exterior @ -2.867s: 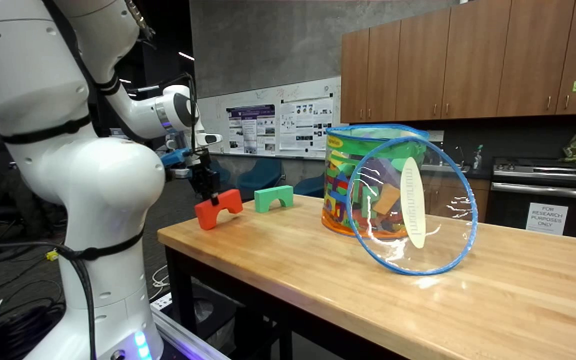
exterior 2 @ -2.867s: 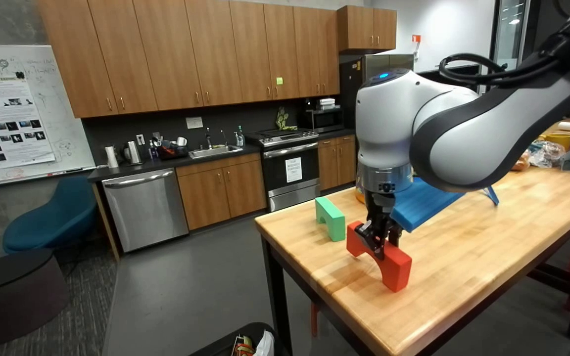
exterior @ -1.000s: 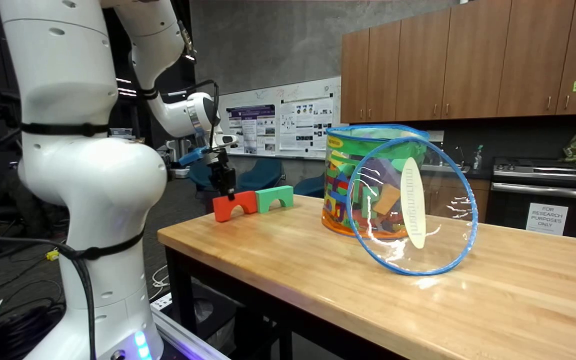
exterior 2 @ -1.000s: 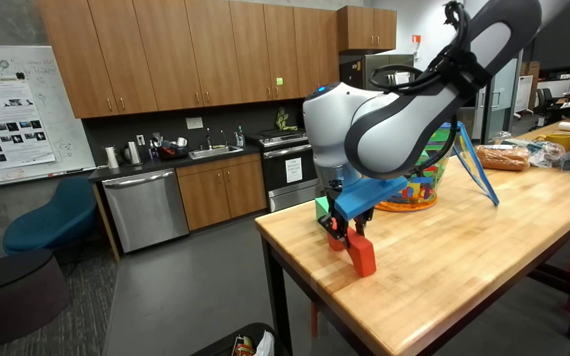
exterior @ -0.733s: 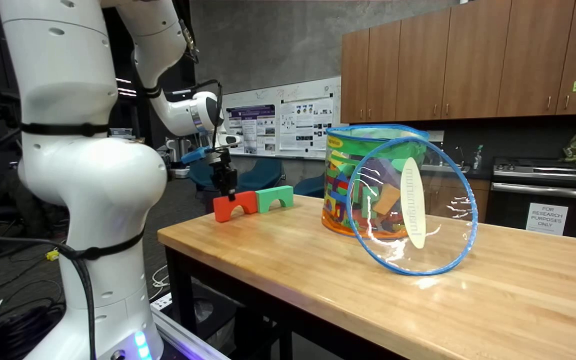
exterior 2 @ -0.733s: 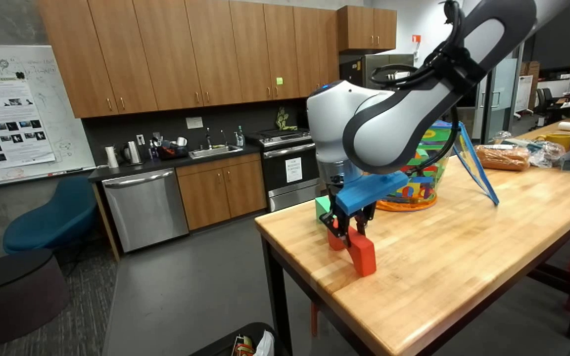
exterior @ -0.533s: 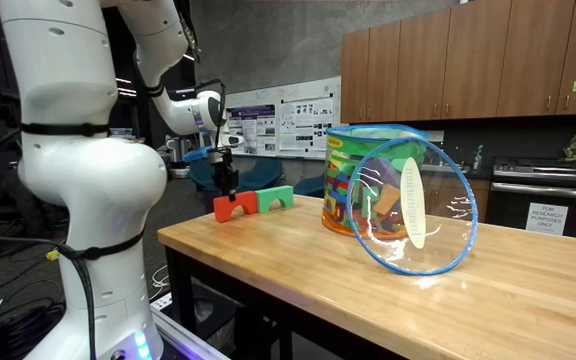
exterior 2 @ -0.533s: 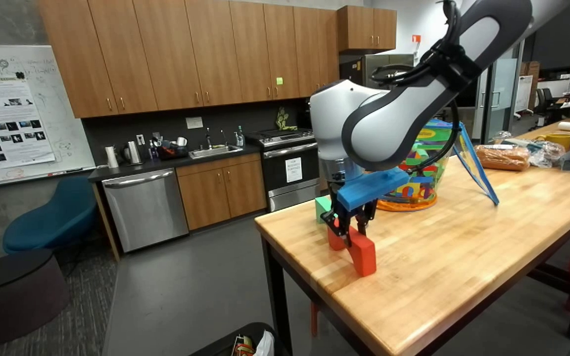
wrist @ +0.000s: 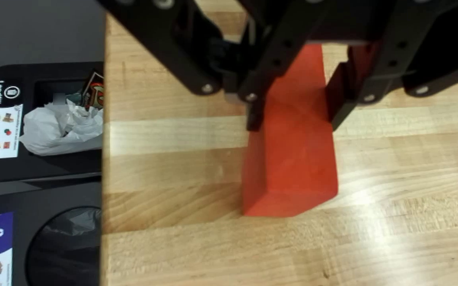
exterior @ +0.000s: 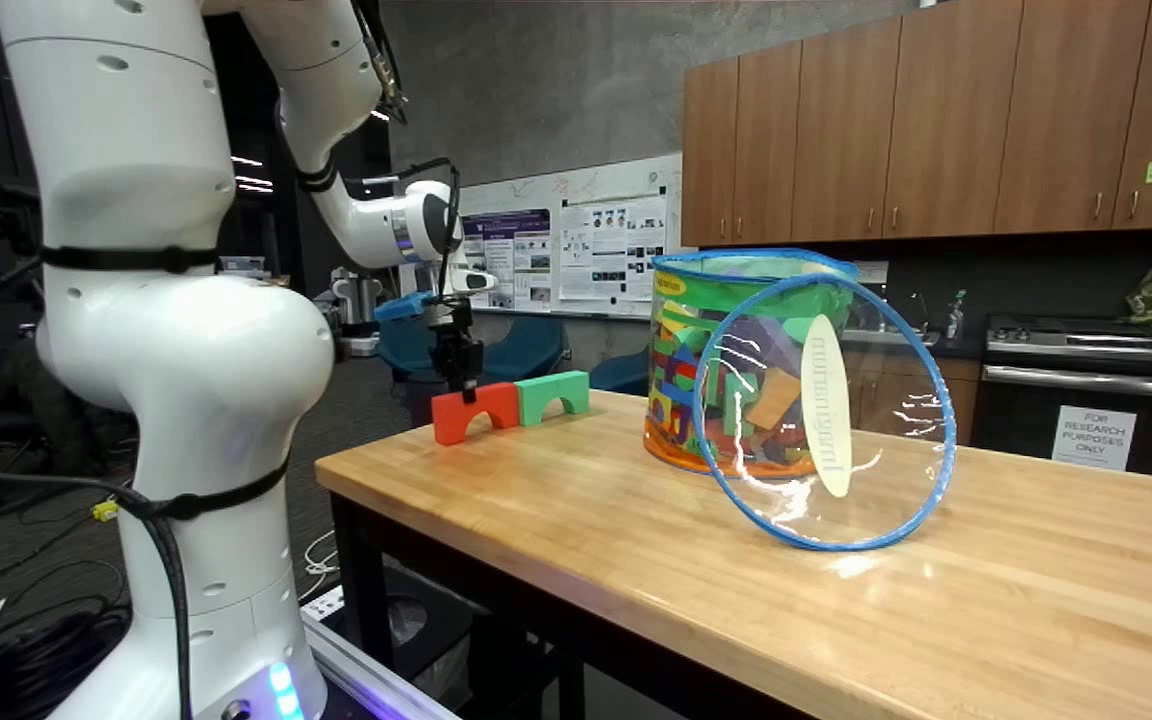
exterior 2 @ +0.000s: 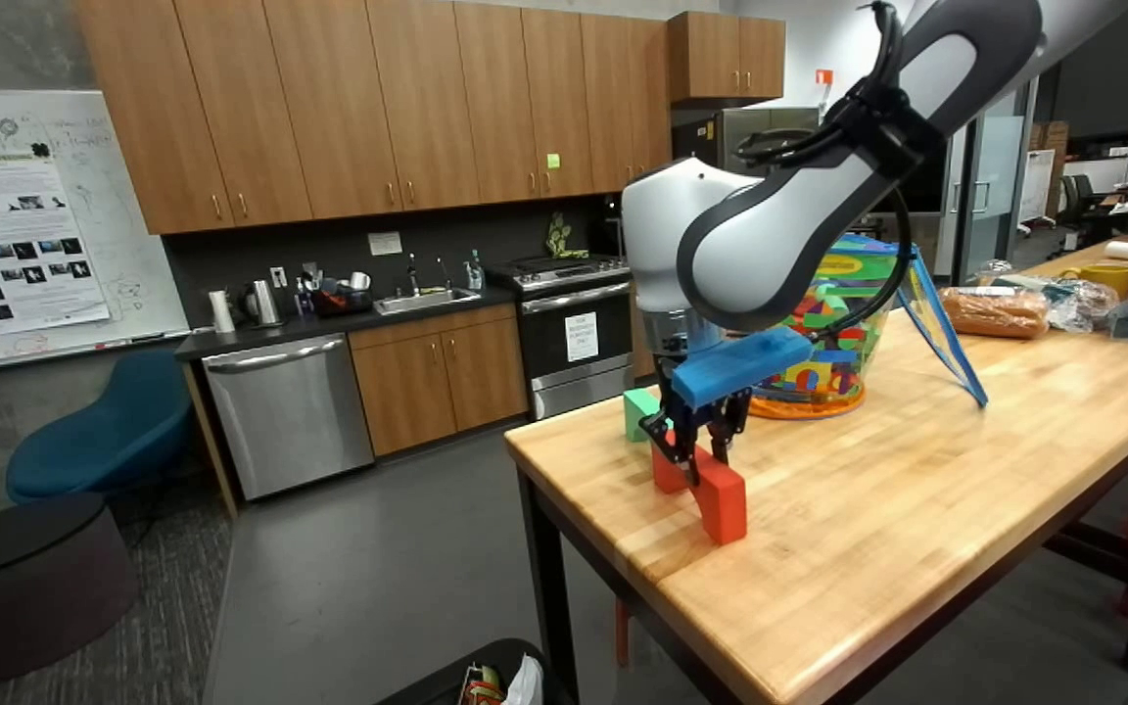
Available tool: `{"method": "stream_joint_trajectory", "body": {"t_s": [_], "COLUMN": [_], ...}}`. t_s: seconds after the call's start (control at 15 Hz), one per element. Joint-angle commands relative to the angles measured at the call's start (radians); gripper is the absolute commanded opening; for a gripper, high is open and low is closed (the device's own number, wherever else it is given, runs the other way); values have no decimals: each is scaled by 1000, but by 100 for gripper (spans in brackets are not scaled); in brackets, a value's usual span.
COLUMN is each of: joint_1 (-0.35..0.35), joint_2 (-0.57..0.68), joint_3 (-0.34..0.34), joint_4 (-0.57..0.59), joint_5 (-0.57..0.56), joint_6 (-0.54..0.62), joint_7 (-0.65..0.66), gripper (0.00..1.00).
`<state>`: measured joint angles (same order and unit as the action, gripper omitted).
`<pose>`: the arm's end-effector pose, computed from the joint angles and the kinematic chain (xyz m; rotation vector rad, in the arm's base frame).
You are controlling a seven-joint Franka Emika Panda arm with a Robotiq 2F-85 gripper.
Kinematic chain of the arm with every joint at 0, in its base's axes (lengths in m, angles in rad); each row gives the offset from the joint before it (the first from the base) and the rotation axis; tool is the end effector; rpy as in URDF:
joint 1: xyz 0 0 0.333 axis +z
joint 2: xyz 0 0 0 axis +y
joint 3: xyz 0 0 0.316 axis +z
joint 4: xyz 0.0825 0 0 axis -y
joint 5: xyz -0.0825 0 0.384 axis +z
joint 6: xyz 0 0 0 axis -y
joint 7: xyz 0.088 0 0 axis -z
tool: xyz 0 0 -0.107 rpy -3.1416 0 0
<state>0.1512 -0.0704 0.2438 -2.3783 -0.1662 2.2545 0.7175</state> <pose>0.4469 0.1813 0.3448 2.9731 -0.3205 0.0413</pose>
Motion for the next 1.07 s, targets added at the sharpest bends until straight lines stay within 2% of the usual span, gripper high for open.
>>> {"method": "stream_joint_trajectory", "body": {"t_s": [0.0,0.33,1.0], "joint_1": [-5,-12,-33], "joint_2": [-10,-13,-45], "joint_3": [-27,-55,-100], "joint_4": [-27,-35,-76], "joint_5": [-1,27,46], "joint_6": [11,20,34], "joint_7": [-16,-79,-346], "gripper": [15,15,15]}}
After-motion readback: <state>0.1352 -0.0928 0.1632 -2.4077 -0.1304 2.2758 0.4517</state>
